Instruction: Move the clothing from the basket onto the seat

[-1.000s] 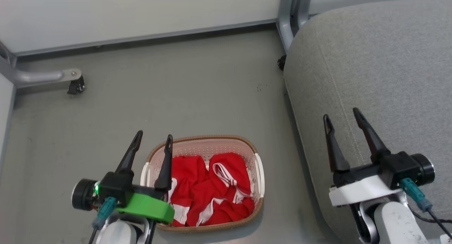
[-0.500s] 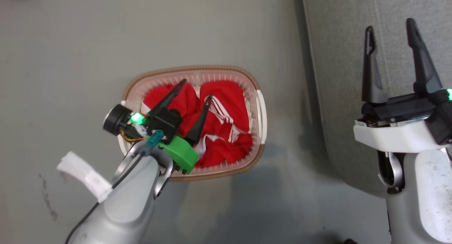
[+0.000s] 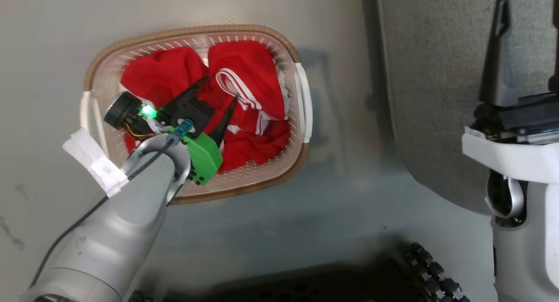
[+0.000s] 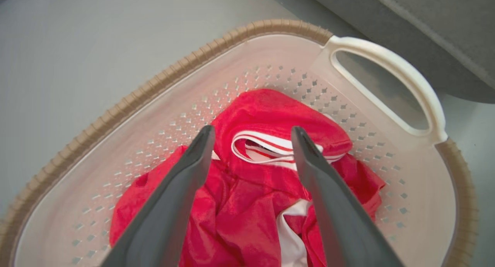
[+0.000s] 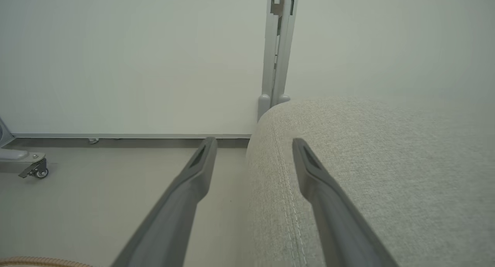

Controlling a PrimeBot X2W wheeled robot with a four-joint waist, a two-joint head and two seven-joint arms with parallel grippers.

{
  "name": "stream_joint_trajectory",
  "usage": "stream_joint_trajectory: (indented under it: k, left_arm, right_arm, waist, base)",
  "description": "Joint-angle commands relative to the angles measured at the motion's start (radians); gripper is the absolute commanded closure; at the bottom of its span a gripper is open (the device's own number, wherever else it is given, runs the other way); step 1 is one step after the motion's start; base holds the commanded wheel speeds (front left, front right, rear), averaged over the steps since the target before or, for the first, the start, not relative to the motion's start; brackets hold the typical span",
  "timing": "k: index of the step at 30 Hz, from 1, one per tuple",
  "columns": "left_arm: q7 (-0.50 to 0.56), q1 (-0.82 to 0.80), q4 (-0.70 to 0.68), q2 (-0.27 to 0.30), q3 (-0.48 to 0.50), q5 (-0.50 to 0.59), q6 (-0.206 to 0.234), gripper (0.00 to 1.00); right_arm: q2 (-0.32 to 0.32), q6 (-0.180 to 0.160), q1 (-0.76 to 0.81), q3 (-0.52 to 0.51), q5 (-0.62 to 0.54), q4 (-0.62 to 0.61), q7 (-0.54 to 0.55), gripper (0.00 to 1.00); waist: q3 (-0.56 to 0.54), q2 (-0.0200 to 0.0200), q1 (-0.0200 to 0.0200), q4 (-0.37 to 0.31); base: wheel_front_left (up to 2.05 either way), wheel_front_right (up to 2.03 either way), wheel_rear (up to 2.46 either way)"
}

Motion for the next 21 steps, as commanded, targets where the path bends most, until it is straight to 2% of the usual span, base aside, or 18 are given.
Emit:
stream_joint_trajectory:
  k: [1,13,21]
  left_arm:
    - [0.0,-0.034,0.026,0.018,0.0,-0.015,-0.002,0.0]
    - [0.0,-0.114,0.091,0.063,-0.098,-0.043,-0.002,0.0]
    - [0.0,-0.144,0.106,0.067,-0.18,-0.044,-0.002,0.0]
  right_arm:
    - [0.0,0.0,-0.021,-0.004,0.01,-0.008,-0.003,0.0]
    - [-0.001,0.0,-0.041,0.01,0.062,-0.01,-0.003,0.0]
    - [-0.001,0.0,-0.052,0.018,0.096,-0.011,-0.003,0.0]
  waist:
    - [0.087,0.0,-0.0002,-0.068]
    - [0.178,0.0,-0.0002,-0.113]
    - [0.202,0.0,-0.0002,-0.127]
  base:
    - [0.0,0.0,0.0]
    - [0.0,0.0,0.0]
    - [0.0,0.0,0.0]
